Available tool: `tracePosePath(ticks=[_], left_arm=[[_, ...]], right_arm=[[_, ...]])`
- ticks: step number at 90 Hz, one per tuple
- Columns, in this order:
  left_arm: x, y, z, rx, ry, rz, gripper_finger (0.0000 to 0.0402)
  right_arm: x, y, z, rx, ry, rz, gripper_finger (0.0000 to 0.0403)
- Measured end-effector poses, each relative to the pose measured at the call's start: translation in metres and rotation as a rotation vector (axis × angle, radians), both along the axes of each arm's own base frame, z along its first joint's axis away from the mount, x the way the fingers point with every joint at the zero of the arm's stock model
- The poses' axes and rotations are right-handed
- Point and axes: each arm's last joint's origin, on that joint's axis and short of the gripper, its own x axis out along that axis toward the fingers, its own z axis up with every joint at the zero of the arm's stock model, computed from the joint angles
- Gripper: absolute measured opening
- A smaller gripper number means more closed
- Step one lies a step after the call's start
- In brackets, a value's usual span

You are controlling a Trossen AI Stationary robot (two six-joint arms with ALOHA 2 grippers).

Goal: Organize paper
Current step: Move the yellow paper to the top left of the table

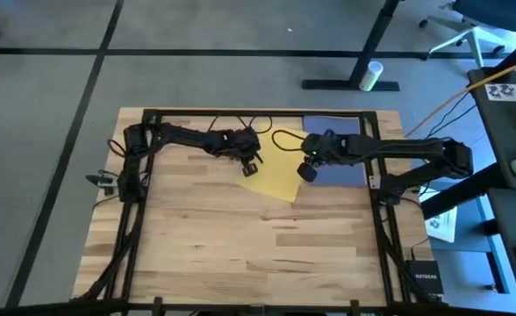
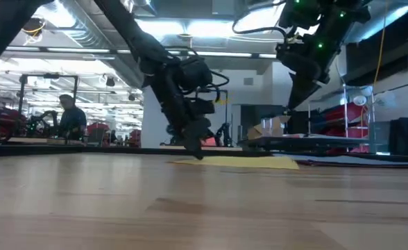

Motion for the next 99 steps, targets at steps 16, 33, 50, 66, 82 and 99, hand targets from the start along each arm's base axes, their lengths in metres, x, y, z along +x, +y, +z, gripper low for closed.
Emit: tracePosePath(ticks=[16,33,50,66,82,99], left_arm=[[-0.022,-0.007,-0.002,0.019,0.027,0.053,0.0],[-0.055,-0.013,-0.005,0.008,0.041,0.148,0.0],[-0.097,-0.018,-0.003,0.026,0.06,0.262,0.0],[-0.133,-0.025,0.0,0.019,0.061,0.348,0.0],[-0.156,-0.035,0.0,0.005,0.052,0.392,0.0],[-0.163,-0.042,0.013,0.001,-0.003,0.392,0.0]], right_arm=[[-0.001,0.0,-0.001,0.004,0.015,0.0,0.0],[-0.002,0.0,-0.001,0.005,0.022,0.004,0.0],[-0.002,0.001,-0.001,0.007,0.028,0.004,0.0],[-0.002,0.001,-0.001,0.007,0.027,0.004,0.0],[-0.002,0.0,-0.001,0.007,0.025,0.004,0.0],[-0.001,0.0,-0.001,0.005,0.015,0.002,0.0]])
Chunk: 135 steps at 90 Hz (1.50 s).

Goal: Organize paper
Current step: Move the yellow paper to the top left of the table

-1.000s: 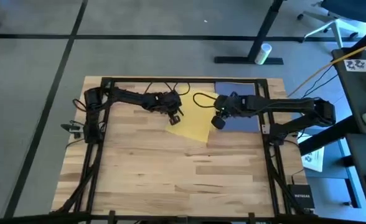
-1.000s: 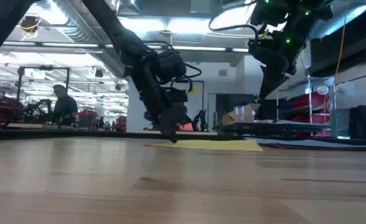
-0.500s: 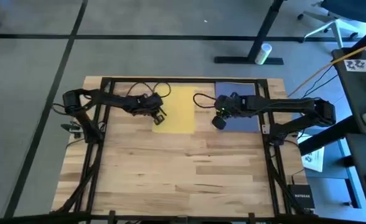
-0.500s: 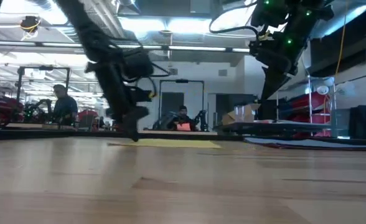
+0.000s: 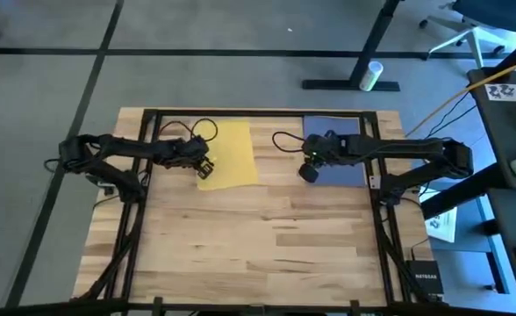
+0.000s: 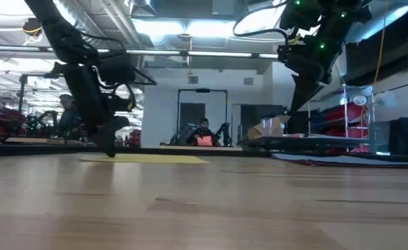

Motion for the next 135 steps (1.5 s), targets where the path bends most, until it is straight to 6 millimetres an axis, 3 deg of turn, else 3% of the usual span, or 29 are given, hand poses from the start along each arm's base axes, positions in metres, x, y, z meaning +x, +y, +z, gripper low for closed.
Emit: tracePosePath(ticks=[18,32,48,57,83,114,135], left_arm=[[0.005,-0.003,0.038,0.085,-0.203,-0.055,0.0],[0.026,-0.015,0.058,0.081,-0.402,-0.229,0.0],[0.051,-0.035,0.045,0.044,-0.453,-0.308,0.0],[0.062,-0.045,0.028,-0.013,-0.447,-0.283,0.0],[0.076,-0.069,-0.009,-0.119,-0.354,-0.256,0.0],[0.064,-0.075,-0.007,-0.131,-0.237,-0.229,0.0],[0.045,-0.081,0.002,-0.131,-0.117,-0.21,0.0]], right_arm=[[0.001,0.0,0.001,-0.003,-0.012,0.0,0.0],[0.001,0.0,0.001,-0.004,-0.013,0.002,0.0],[0.001,0.0,0.001,-0.004,-0.014,0.003,0.0],[0.002,0.0,0.001,-0.006,-0.018,0.005,0.0],[0.002,0.0,0.001,-0.006,-0.015,0.006,0.0],[0.001,0.0,0.001,-0.005,-0.01,0.006,0.0],[0.001,0.0,0.0,-0.004,-0.004,0.006,0.0]])
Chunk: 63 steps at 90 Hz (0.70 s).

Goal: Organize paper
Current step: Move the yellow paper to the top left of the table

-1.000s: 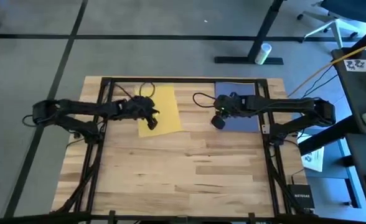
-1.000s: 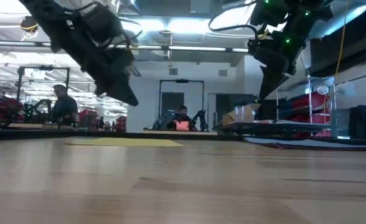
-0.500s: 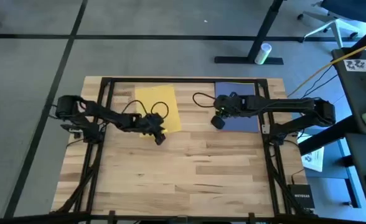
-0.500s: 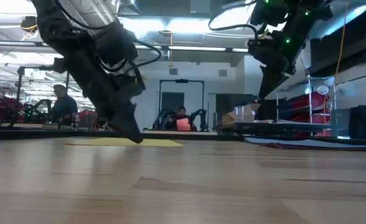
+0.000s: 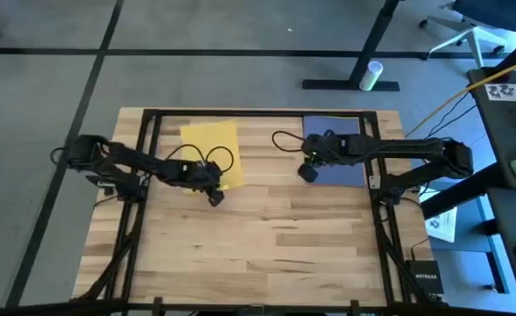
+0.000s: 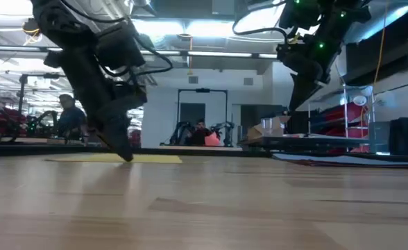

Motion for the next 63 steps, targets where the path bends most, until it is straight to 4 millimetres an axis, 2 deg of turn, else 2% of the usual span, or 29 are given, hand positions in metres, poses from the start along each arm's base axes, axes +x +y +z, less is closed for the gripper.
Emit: tracePosePath(ticks=[14,34,52,63], left_arm=[[-0.014,-0.004,0.007,0.027,0.07,0.016,0.0],[-0.021,-0.008,0.025,0.033,0.009,0.009,0.0],[-0.036,-0.024,0.025,-0.157,0.122,-0.076,0.0],[-0.041,-0.038,0.02,-0.196,0.201,-0.124,0.0]], right_arm=[[0.0,0.0,0.0,-0.001,0.001,0.003,0.0],[0.0,0.0,0.0,-0.002,0.0,0.004,0.0],[0.0,0.0,0.0,-0.002,0.004,0.007,0.0],[0.0,0.0,0.0,-0.005,0.007,0.013,0.0]])
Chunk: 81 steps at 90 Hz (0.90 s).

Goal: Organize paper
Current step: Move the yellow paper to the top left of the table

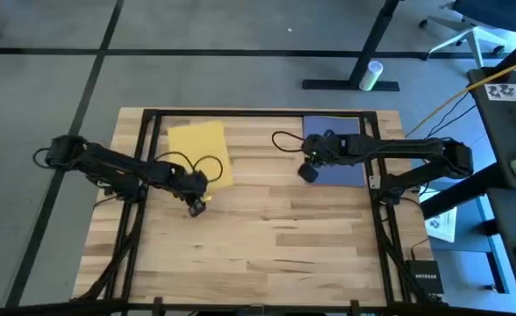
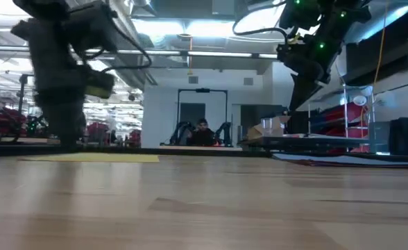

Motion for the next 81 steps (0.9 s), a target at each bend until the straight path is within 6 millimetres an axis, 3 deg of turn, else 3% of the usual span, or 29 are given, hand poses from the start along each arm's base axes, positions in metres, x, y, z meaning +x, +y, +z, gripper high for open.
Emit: tracePosePath(ticks=[35,81], left_arm=[[-0.024,0.001,-0.006,0.114,0.263,0.105,0.0],[-0.037,0.006,-0.005,0.22,0.362,0.208,0.0]], right_arm=[[0.0,0.0,0.0,-0.006,0.002,0.012,0.0],[0.0,0.0,0.0,-0.006,0.002,0.012,0.0]])
